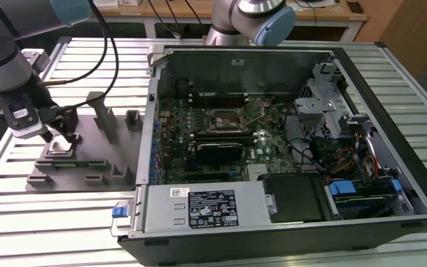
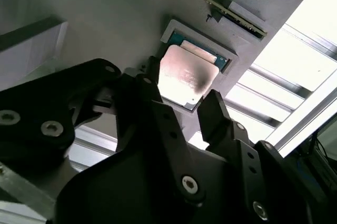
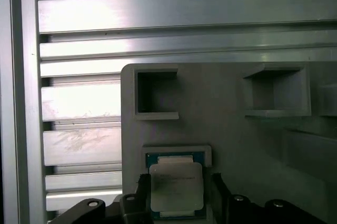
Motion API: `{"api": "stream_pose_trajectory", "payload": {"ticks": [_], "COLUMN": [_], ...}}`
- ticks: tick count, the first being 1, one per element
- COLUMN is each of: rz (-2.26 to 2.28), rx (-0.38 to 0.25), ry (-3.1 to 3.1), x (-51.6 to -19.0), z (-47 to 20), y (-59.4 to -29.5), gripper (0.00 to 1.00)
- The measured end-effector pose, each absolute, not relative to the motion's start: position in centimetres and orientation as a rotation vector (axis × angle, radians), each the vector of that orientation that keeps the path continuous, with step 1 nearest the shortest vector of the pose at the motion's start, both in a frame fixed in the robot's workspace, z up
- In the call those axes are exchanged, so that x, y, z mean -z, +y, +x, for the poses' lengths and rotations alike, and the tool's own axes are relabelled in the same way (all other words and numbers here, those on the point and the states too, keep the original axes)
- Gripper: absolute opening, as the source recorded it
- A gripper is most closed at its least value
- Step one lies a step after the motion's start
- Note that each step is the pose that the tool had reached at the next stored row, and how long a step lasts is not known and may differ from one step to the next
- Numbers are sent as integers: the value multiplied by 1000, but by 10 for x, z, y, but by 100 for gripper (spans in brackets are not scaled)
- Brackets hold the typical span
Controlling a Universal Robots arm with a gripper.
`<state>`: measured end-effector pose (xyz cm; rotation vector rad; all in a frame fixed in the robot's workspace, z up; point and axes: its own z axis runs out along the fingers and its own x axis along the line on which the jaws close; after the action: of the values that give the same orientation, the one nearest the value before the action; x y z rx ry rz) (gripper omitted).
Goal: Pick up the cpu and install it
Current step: 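Pick up the cpu and move it towards the insertion slot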
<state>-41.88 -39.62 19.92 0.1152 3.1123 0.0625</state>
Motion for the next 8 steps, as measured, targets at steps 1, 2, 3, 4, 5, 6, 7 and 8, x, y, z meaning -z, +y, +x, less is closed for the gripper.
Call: {"api": "stream_pose_trajectory", "payload": {"ticks": [1, 2, 3, 4, 5, 6, 7, 8], "rz": [115, 115, 115, 115, 115, 115, 113, 108], "rx": [-62, -62, -62, -62, -62, -62, -62, -62], "ry": [3112, 3112, 3112, 3112, 3112, 3112, 3112, 3113], "x": [-199, -199, -199, -199, -199, -199, -198, -198], "z": [-419, -419, -419, -419, -419, -419, -419, -419], "y": [-396, -396, -396, -396, -396, -396, -397, -397], "gripper": [58, 58, 58, 65, 65, 65, 65, 65]}}
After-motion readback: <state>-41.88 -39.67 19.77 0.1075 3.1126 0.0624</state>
